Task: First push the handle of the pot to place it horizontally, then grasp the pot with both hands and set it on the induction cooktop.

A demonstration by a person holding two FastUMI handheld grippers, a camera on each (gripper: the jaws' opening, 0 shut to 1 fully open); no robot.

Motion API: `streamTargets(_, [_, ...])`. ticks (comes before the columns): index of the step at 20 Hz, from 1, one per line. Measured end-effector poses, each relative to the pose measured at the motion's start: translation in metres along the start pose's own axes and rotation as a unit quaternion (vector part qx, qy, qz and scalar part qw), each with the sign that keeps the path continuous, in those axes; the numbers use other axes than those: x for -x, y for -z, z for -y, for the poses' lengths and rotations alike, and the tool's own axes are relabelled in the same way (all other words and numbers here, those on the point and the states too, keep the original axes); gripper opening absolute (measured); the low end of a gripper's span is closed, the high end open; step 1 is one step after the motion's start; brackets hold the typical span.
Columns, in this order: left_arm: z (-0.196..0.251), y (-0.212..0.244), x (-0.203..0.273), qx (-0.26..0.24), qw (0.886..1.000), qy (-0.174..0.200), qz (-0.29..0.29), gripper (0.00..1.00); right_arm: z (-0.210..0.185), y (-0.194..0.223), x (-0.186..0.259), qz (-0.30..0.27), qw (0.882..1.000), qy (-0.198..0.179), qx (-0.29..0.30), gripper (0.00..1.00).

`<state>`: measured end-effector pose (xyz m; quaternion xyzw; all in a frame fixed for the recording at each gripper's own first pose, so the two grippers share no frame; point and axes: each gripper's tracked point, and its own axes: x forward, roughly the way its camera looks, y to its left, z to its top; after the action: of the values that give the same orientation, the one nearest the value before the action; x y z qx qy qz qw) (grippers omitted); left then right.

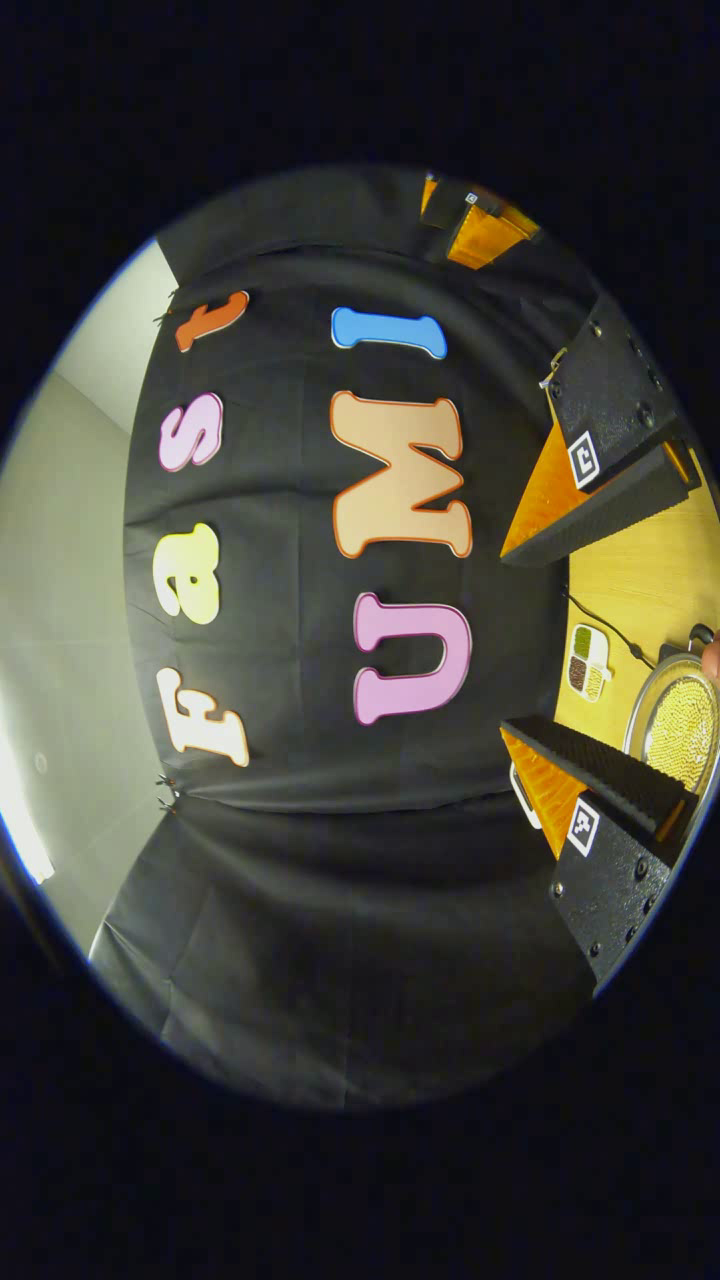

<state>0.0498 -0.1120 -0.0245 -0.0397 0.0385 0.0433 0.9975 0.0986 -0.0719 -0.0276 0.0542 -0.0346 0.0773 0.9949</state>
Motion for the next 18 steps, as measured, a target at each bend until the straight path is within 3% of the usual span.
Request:
streamTargets(4, [0.037, -0.023, 0.003, -0.009, 0.999, 0.020, 0.027, 0.96, 0.030, -0.023, 0.001, 0.026, 1.000, 0.008, -0.007, 1.00])
streamTargets(10, [0.072, -0.028, 0.008, -0.016, 0.999, 0.038, 0.027, 0.96, 0.057, -0.045, 0.007, 0.052, 0.998, 0.016, 0.018, 0.98])
streamTargets(13, [0.088, -0.025, 0.007, -0.020, 0.998, 0.048, 0.026, 0.93, 0.071, -0.040, 0.007, 0.048, 0.998, 0.020, 0.026, 0.98])
streamTargets(18, [0.107, -0.015, 0.002, -0.018, 0.998, 0.059, 0.017, 0.96, 0.093, -0.029, 0.010, 0.033, 0.999, 0.028, 0.034, 0.98])
